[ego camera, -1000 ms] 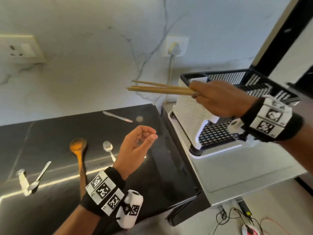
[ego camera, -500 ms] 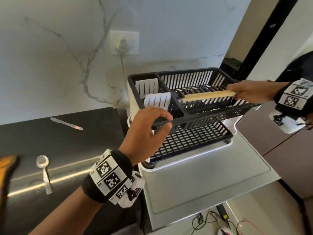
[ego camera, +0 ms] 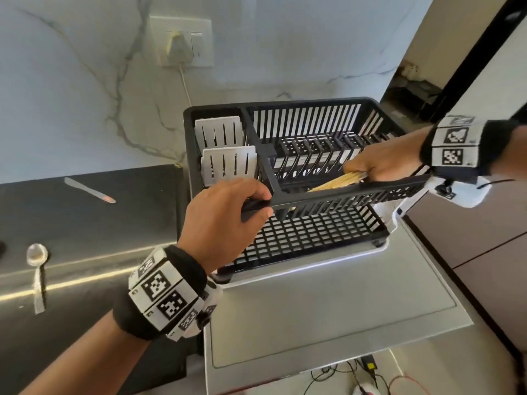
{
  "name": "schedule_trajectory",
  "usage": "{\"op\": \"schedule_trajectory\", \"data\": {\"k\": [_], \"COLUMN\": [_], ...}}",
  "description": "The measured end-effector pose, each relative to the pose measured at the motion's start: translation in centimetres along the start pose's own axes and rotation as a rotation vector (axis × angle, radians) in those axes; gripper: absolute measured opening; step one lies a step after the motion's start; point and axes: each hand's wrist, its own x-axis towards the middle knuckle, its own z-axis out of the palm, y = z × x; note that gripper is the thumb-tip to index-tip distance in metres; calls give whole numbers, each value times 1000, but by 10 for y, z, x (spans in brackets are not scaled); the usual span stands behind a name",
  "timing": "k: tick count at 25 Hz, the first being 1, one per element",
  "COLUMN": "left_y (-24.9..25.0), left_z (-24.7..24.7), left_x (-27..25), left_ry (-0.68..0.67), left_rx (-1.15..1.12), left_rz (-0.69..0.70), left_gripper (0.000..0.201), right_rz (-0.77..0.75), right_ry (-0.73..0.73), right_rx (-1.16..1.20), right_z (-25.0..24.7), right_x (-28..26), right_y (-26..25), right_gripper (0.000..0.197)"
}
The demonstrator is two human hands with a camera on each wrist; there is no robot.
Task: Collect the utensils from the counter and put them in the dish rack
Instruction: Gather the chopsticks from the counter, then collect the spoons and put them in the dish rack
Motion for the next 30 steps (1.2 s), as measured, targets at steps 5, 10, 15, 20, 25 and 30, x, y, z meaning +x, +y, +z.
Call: {"op": "schedule_trajectory", "data": {"k": [5,10,15,20,25,30], "left_y": [5,5,5,-1,-26,-102], "left_z": [0,3,4,2,-24,-64], "left_x": [2,1,0,-2,-20,-71], "left_ry": [-9,12,25,16,90,49], "left_rx": [14,26,47,-34,-375,-329], "left_rz": [-76,-102,-87,-20,19,-148], "left_gripper": [19,20,20,21,15,24], "right_rz": [-22,-14,-5,7,-54,-143], "right_ry": [-209,-70,-80,-133,172,618], "right_rx": [-19,34,86,228,265,71], "right_z": [-13,-2,0,-8,-33,-73], "right_x": [15,24,18,7,-14,-24], "right_y": [-2,-2,-9,-14,-47,-153], "right_gripper": [60,66,46,45,32,23]}}
